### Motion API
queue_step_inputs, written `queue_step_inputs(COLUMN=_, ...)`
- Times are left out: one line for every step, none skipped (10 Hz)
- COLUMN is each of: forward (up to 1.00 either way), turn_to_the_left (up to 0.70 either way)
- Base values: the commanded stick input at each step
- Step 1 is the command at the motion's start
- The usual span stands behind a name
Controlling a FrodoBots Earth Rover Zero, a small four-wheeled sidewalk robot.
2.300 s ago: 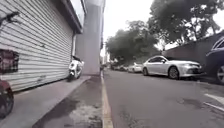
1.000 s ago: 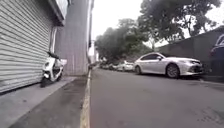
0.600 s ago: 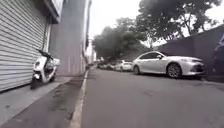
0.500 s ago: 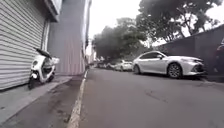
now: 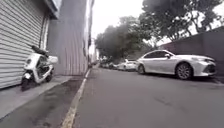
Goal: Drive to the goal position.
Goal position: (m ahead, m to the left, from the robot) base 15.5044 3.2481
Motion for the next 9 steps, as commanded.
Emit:
queue_step_inputs(forward=0.7, turn_to_the_left=0.0)
queue_step_inputs(forward=0.7, turn_to_the_left=0.03)
queue_step_inputs(forward=0.7, turn_to_the_left=0.14)
queue_step_inputs(forward=0.7, turn_to_the_left=0.14)
queue_step_inputs(forward=0.7, turn_to_the_left=0.14)
queue_step_inputs(forward=0.7, turn_to_the_left=0.0)
queue_step_inputs(forward=0.7, turn_to_the_left=0.0)
queue_step_inputs(forward=0.7, turn_to_the_left=0.0)
queue_step_inputs(forward=0.7, turn_to_the_left=0.0)
